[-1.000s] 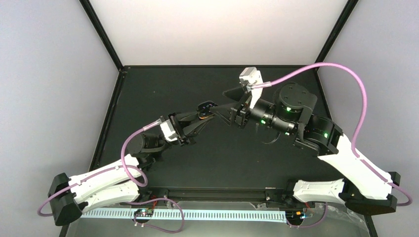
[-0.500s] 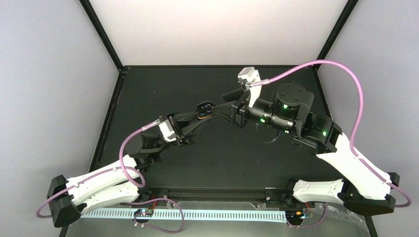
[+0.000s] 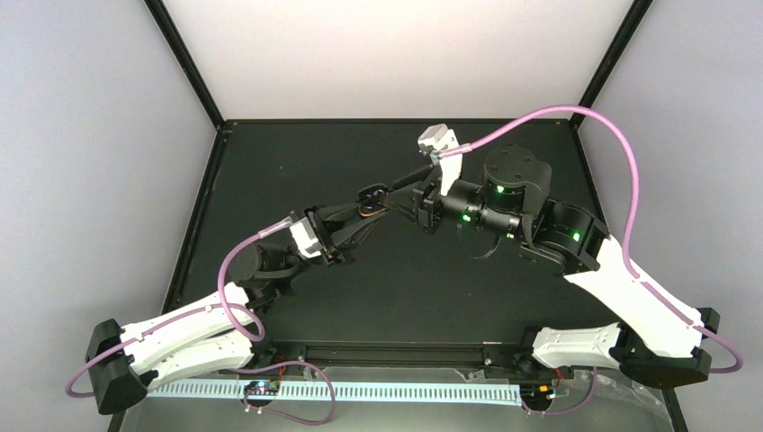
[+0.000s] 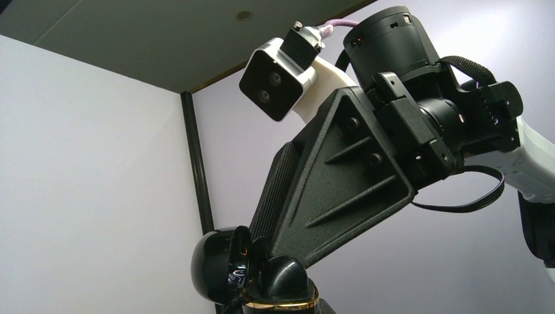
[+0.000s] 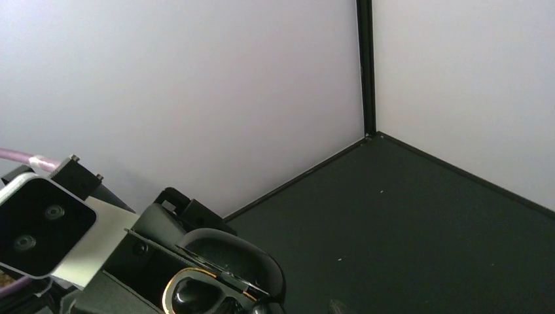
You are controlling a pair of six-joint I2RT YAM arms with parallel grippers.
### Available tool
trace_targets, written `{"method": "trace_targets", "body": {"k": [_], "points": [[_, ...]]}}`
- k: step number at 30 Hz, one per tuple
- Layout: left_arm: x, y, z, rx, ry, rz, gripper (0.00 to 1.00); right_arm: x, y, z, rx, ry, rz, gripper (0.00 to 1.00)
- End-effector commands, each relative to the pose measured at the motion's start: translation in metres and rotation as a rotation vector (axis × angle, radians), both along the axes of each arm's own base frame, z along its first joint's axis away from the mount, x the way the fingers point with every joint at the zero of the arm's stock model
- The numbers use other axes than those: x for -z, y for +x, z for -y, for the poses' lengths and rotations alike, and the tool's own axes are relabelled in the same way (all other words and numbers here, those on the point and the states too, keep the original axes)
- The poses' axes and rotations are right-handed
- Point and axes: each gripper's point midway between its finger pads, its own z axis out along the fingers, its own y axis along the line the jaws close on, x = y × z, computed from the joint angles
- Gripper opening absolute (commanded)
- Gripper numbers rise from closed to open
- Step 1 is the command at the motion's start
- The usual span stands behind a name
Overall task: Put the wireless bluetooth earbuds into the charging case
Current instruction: Place the earbud in the charging case.
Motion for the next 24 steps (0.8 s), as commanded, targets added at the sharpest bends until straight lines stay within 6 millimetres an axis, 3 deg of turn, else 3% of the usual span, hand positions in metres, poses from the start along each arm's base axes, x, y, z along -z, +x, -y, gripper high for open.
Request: {"method": "trace_targets", "body": {"k": [1,6,10,13,24], "points": [[-0.018,-0.003,-0.009,-0.021,-0.044,0.022,0.02,-0.009,-0.002,0.006,0.004,0.013,0.001,0.34],[-0.017,0.001,-0.008,-0.039,-0.04,0.01,0.02,-0.009,-0.002,0.008,0.012,0.016,-0.003,0.34],[-0.016,0.002,-0.007,-0.037,-0.037,0.005,0.02,-0.011,0.001,0.012,0.033,0.025,0.005,0.49],[-0.015,0.001,-0.007,-0.032,-0.038,0.002,0.02,-0.017,0.001,0.015,0.044,0.042,0.017,0.53],[-0.014,0.0,-0.006,-0.012,-0.037,-0.006,0.02,-0.024,-0.006,0.008,-0.026,0.06,0.026,0.42]]}}
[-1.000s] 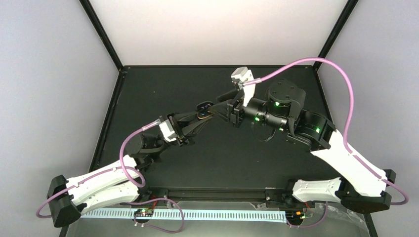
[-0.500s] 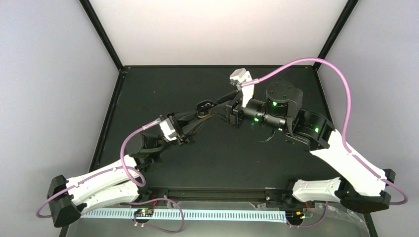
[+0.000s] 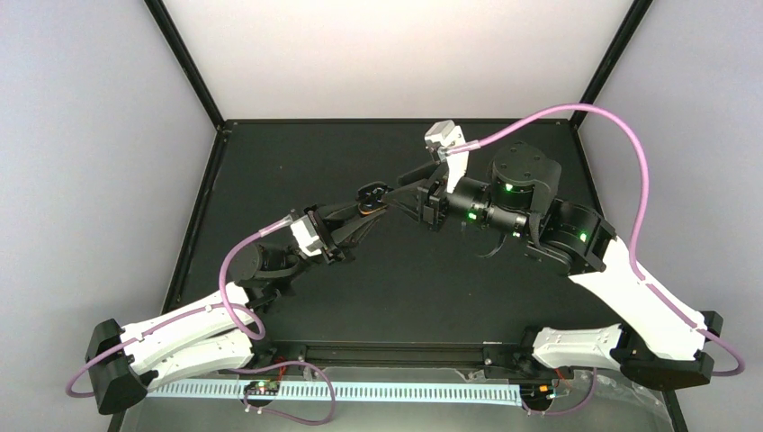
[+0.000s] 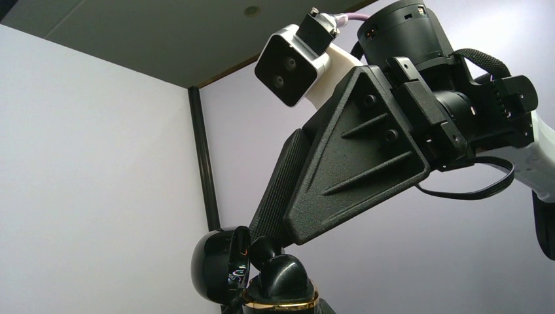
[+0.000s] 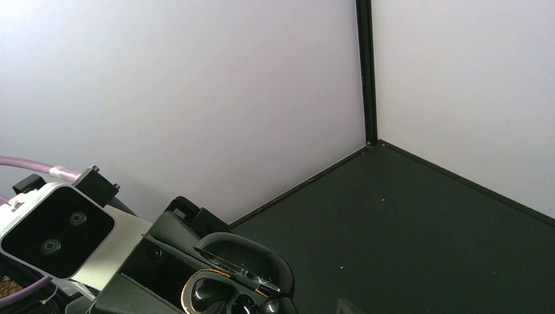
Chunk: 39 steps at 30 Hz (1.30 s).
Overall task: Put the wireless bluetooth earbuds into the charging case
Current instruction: Place the earbud in the charging case.
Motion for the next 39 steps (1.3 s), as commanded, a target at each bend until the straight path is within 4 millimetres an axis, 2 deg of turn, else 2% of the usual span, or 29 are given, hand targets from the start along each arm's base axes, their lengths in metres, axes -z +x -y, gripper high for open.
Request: {"method": "trace_targets", "body": {"k": [1,7,16,27,39], "points": [[-0.016,-0.005,-0.005,0.011,-0.035,0.016,0.02,-0.015,-0.006,0.001,-0.033,0.038,0.024,0.42],[-0.016,-0.005,-0.004,0.015,-0.036,0.015,0.02,-0.013,-0.008,0.0,-0.044,0.031,0.019,0.41],[-0.017,-0.003,-0.006,-0.007,-0.04,0.012,0.02,-0.01,-0.008,-0.001,-0.049,0.018,-0.001,0.21],[-0.018,0.002,-0.009,-0.045,-0.044,0.007,0.02,-0.005,-0.007,-0.002,-0.044,0.008,-0.029,0.2],[-0.018,0.004,-0.008,-0.055,-0.038,0.01,0.02,-0.002,-0.008,-0.008,-0.06,0.019,-0.071,0.11]]}}
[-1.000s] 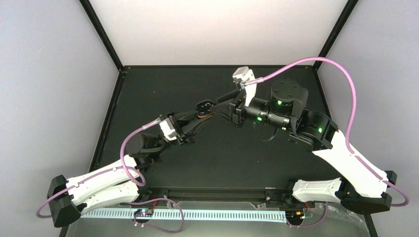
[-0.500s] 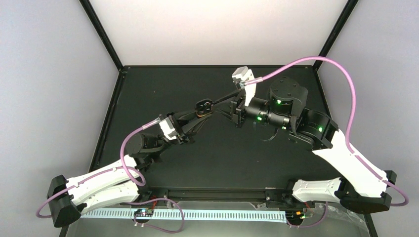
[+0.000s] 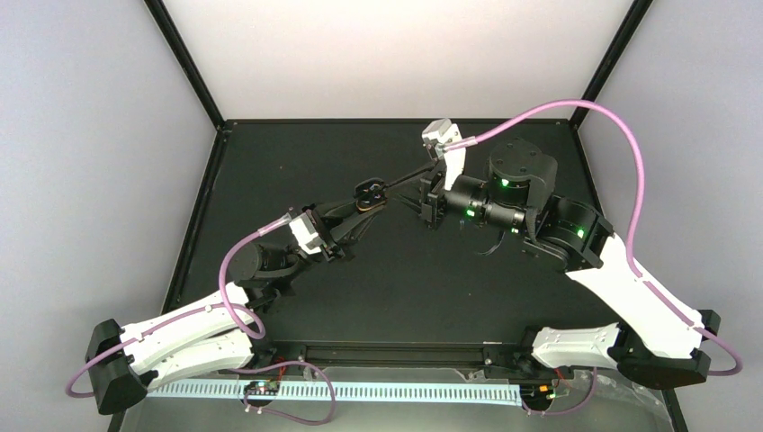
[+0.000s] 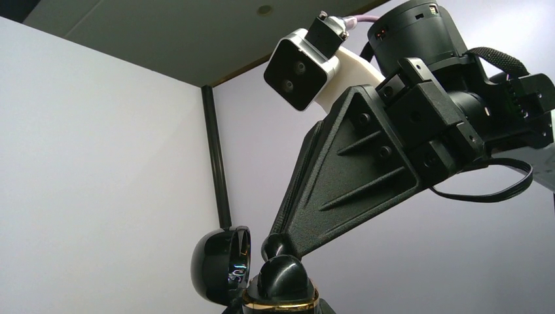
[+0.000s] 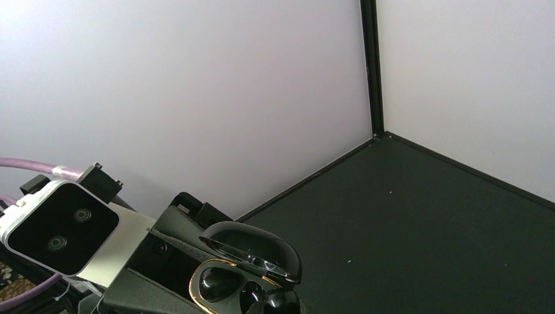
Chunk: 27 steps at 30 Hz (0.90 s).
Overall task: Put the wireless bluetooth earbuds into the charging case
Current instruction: Place the earbud in the charging case.
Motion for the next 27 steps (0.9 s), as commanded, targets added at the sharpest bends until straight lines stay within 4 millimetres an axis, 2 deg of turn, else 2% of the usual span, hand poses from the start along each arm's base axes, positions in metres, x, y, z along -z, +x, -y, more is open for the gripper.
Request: {"method": "trace_targets", "body": {"k": [1,13,21,24,27], "points": [[-0.017,-0.002,-0.005,-0.022,-0.025,0.026,0.01,-0.005,-0.007,-0.003,-0.033,0.022,-0.039,0.1],[-0.016,0.004,-0.001,-0.04,-0.009,0.017,0.02,0.0,-0.002,-0.006,-0.009,0.027,-0.093,0.04],[-0.015,0.007,0.002,-0.043,-0.007,0.011,0.02,-0.003,-0.004,-0.009,-0.029,0.045,-0.105,0.04],[-0.013,0.008,0.002,-0.047,-0.004,0.006,0.02,-0.01,-0.008,-0.006,-0.037,0.06,-0.092,0.1],[-0.013,0.007,0.001,-0.042,-0.006,0.003,0.02,-0.016,-0.009,0.003,-0.018,0.066,-0.067,0.25]]}}
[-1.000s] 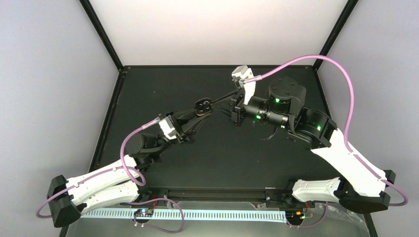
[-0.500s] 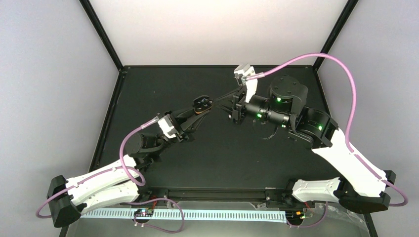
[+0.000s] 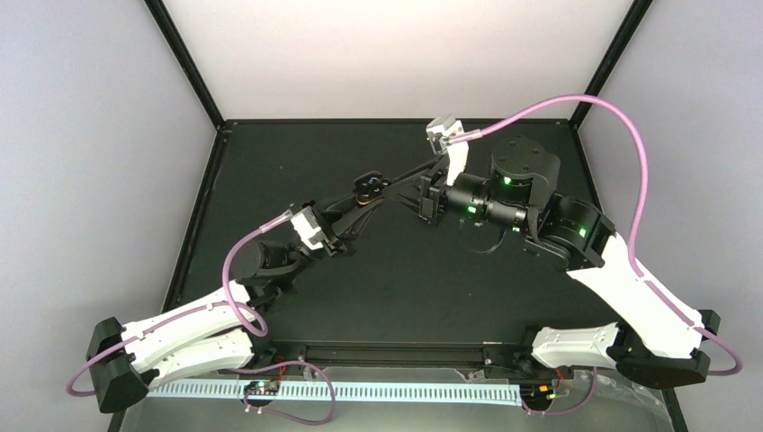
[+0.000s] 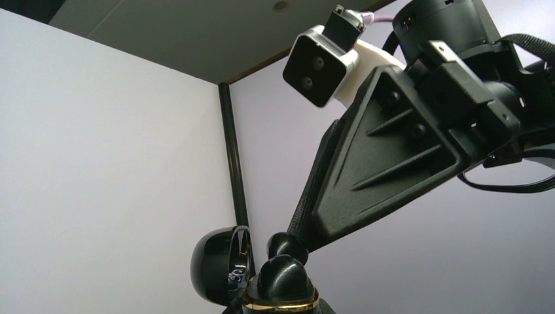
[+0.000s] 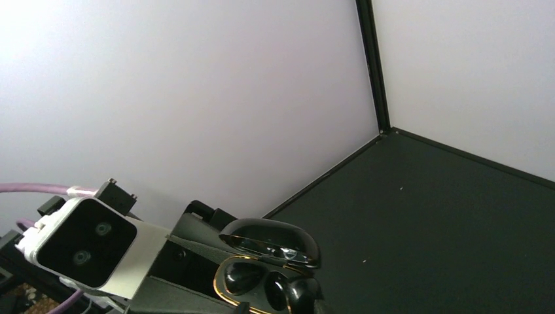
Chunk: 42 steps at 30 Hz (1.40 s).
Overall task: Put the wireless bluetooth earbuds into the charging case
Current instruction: Place the earbud in the charging case.
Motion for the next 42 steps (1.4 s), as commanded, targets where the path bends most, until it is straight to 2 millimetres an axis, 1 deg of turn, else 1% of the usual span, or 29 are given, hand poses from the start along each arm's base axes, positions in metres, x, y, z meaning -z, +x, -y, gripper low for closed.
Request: {"method": "trace_targets", "body": {"k": [1,3,6,9,15,21,28,30,31,34,35,38,42], "points": [[-0.009,-0.003,0.003,0.013,0.005,0.011,0.02,-0.012,-0.011,0.005,-0.031,0.022,0.017,0.29],[-0.009,-0.004,0.003,0.026,0.004,0.009,0.02,-0.012,-0.008,0.01,-0.005,0.006,0.033,0.34],[-0.008,-0.009,0.004,0.051,0.004,0.015,0.02,-0.01,-0.004,0.013,0.023,-0.034,0.051,0.37],[-0.009,-0.013,0.004,0.071,0.006,0.024,0.02,-0.005,0.001,0.01,0.03,-0.077,0.05,0.37],[-0.01,-0.015,0.003,0.077,0.007,0.03,0.02,0.003,0.001,0.004,0.012,-0.105,0.031,0.39],[-0.01,-0.014,0.003,0.065,0.008,0.034,0.02,0.008,0.001,-0.002,-0.008,-0.123,0.008,0.37],[-0.007,-0.009,0.002,0.034,0.017,0.025,0.02,0.011,0.002,-0.004,-0.006,-0.132,-0.011,0.25],[-0.007,-0.008,0.002,0.026,0.02,0.024,0.01,0.011,0.003,-0.004,0.001,-0.132,-0.013,0.25],[-0.007,-0.007,0.002,0.023,0.02,0.022,0.02,0.011,0.004,-0.003,0.005,-0.133,-0.013,0.27],[-0.005,-0.006,0.003,0.019,0.026,0.016,0.02,0.01,0.006,0.0,0.025,-0.132,-0.013,0.36],[-0.004,-0.006,0.003,0.02,0.027,0.015,0.02,0.01,0.006,0.001,0.03,-0.131,-0.012,0.37],[-0.004,-0.005,0.004,0.022,0.029,0.013,0.02,0.009,0.007,0.003,0.04,-0.125,-0.009,0.37],[-0.003,-0.005,0.004,0.025,0.028,0.01,0.01,0.011,0.006,0.001,0.031,-0.131,-0.014,0.28]]}}
